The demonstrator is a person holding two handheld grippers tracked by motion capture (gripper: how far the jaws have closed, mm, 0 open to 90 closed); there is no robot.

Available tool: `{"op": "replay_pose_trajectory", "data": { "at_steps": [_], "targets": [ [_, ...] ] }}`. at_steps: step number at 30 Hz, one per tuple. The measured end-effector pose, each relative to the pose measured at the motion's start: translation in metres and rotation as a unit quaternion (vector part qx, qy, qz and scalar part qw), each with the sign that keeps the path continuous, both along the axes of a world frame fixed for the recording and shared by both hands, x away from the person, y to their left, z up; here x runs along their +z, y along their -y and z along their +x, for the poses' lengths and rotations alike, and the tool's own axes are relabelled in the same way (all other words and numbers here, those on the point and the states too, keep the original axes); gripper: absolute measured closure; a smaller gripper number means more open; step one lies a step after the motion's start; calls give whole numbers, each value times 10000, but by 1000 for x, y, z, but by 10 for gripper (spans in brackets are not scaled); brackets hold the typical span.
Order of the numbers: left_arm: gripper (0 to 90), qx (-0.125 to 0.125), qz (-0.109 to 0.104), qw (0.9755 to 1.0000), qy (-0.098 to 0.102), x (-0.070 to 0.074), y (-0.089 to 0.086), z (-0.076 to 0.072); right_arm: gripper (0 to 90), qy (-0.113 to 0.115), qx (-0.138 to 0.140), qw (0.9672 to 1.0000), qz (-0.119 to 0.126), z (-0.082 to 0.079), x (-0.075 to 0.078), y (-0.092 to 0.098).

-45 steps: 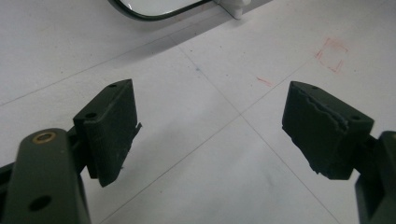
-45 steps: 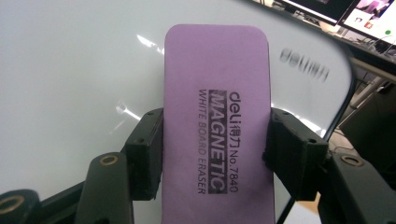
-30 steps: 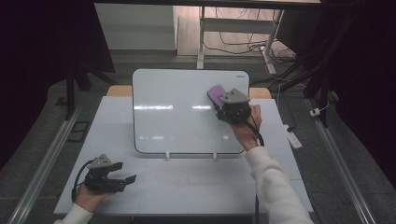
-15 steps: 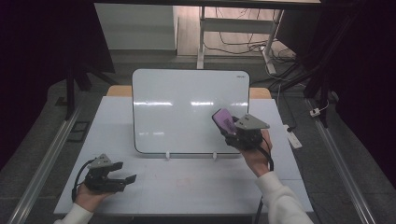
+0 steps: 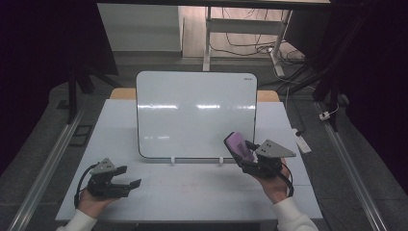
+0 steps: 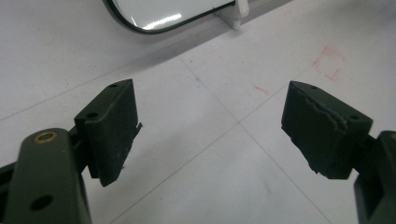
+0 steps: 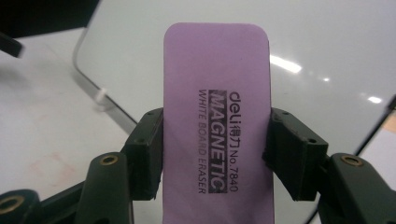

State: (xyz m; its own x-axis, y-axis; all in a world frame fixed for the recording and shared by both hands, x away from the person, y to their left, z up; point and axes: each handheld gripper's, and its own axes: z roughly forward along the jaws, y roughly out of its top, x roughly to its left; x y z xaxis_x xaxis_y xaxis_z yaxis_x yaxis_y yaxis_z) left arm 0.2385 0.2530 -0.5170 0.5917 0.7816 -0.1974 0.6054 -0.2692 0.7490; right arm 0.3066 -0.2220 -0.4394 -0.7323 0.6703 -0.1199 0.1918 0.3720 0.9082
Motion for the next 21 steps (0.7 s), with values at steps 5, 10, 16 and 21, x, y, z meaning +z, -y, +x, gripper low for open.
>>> {"op": "replay_pose_trajectory", "data": {
  "at_steps": [5,10,16,21],
  "targets": [
    [208,-106,15,9999,34,-1,4,0,410,-178,328,9993,33,-5,-6,-5],
    [208,-227,12,9997,102,0,6,0,410,-396,767,9963,-23,-8,-11,-14],
    [209,-272,-34,9995,128,1,5,0,410,-566,1113,9921,-97,-9,-19,-24],
    [203,-306,-37,9994,163,3,7,1,410,-624,1230,9903,-179,-11,-22,-30]
  ]
}}
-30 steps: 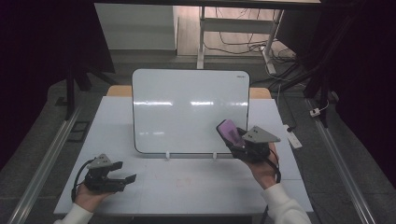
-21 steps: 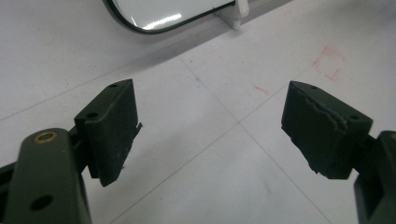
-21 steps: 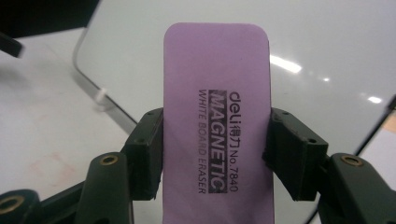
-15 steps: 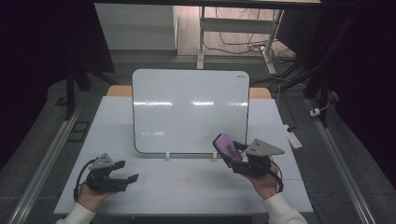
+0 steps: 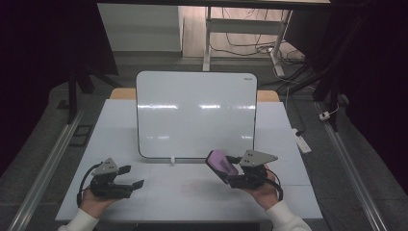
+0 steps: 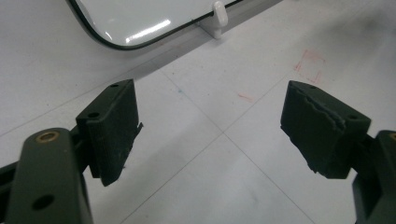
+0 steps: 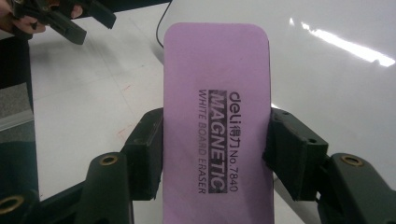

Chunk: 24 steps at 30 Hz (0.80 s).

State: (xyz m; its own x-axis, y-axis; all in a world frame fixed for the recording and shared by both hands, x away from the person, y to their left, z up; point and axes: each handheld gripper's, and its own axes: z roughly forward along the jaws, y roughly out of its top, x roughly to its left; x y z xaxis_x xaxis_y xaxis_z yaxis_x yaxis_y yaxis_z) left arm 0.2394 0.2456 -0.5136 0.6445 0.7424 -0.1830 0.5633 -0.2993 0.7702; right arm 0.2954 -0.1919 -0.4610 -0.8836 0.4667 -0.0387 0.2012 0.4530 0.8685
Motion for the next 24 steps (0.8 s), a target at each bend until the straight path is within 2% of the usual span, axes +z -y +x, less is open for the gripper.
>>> {"op": "replay_pose_trajectory", "data": {
  "at_steps": [7,13,24],
  "targets": [
    [197,-246,-49,9996,91,10,13,8,410,-92,96,9999,-44,0,-2,-3],
    [190,-588,-22,9981,159,21,33,19,409,-173,161,9996,-122,2,-5,-5],
    [187,-1290,101,9913,247,35,77,35,410,-290,409,9984,-245,3,-10,-18]
  ]
}}
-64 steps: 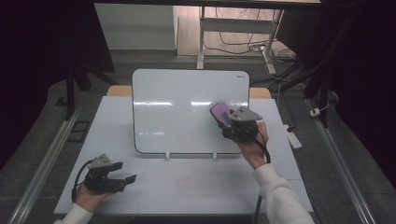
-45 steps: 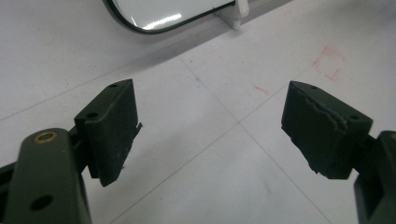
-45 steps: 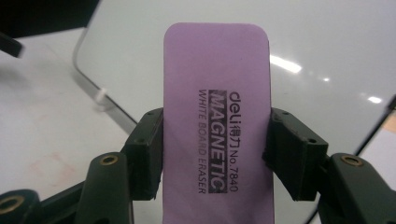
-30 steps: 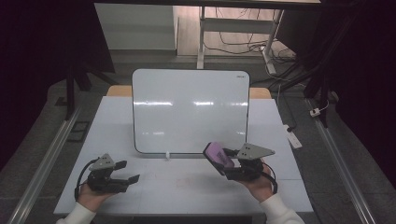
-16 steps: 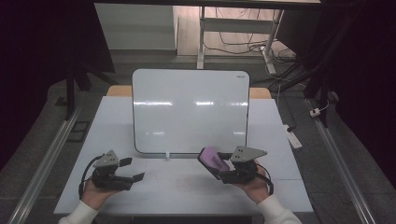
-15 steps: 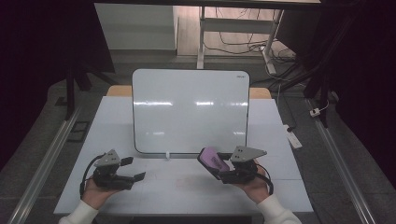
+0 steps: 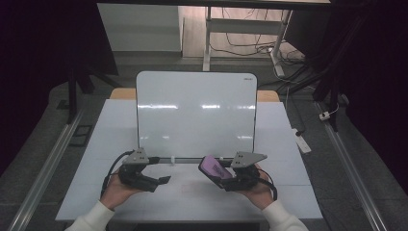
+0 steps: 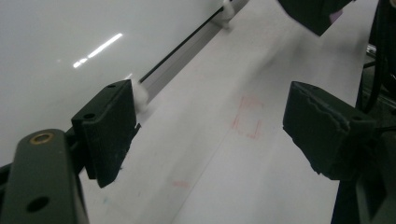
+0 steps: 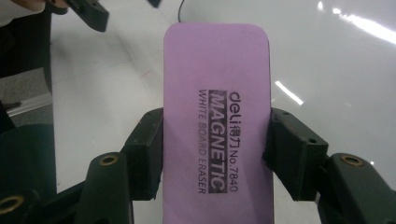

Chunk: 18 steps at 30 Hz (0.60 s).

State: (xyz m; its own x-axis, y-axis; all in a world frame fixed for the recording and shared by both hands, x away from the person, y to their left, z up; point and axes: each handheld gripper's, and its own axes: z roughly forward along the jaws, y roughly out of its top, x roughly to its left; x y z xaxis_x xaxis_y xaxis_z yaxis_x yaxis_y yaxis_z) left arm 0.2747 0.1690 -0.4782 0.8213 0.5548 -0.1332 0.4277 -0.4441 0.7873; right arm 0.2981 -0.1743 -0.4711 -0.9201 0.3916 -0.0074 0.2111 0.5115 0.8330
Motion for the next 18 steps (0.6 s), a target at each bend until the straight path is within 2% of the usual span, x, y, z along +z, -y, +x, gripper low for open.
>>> {"op": "replay_pose_trajectory", "data": {
  "at_steps": [6,9,12,18],
  "targets": [
    [203,-440,-153,9989,61,10,23,10,410,-73,164,9998,-58,-2,-3,-5],
    [204,-680,-152,9975,90,14,34,14,410,-96,270,9996,-59,-2,-4,-7],
    [203,-938,-160,9954,95,17,45,17,410,-113,362,9993,-56,-3,-5,-8],
    [208,-1385,-145,9903,-25,17,62,22,410,-126,566,9983,-29,-6,-5,-10]
  ]
}}
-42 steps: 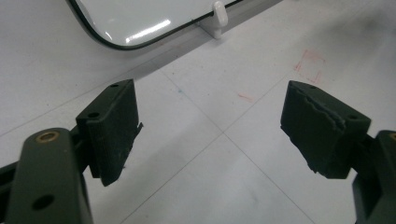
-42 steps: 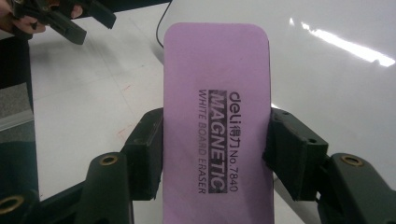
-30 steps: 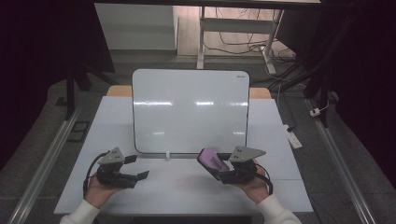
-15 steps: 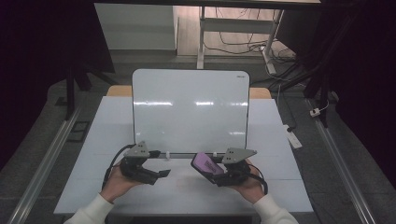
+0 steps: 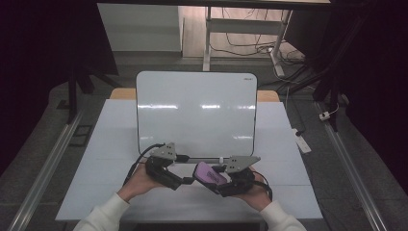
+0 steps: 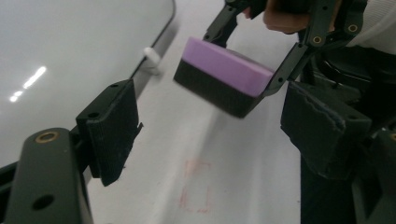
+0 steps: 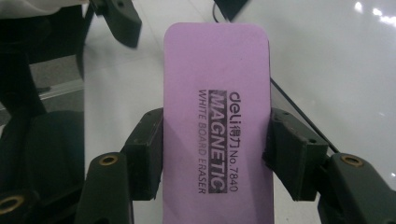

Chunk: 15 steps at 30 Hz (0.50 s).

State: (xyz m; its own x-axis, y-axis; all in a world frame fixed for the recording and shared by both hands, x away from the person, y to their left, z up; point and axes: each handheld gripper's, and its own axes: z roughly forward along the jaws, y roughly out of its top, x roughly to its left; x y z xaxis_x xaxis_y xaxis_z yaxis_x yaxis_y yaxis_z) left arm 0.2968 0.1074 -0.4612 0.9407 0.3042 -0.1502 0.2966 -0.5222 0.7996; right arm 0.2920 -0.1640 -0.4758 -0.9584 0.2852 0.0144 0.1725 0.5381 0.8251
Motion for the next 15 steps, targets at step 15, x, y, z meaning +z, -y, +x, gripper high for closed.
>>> {"op": "replay_pose_trajectory", "data": {
  "at_steps": [15],
  "targets": [
    [365,-614,71,9978,-221,-6,12,1,409,-72,486,9988,-27,-4,-1,-6]
  ]
}}
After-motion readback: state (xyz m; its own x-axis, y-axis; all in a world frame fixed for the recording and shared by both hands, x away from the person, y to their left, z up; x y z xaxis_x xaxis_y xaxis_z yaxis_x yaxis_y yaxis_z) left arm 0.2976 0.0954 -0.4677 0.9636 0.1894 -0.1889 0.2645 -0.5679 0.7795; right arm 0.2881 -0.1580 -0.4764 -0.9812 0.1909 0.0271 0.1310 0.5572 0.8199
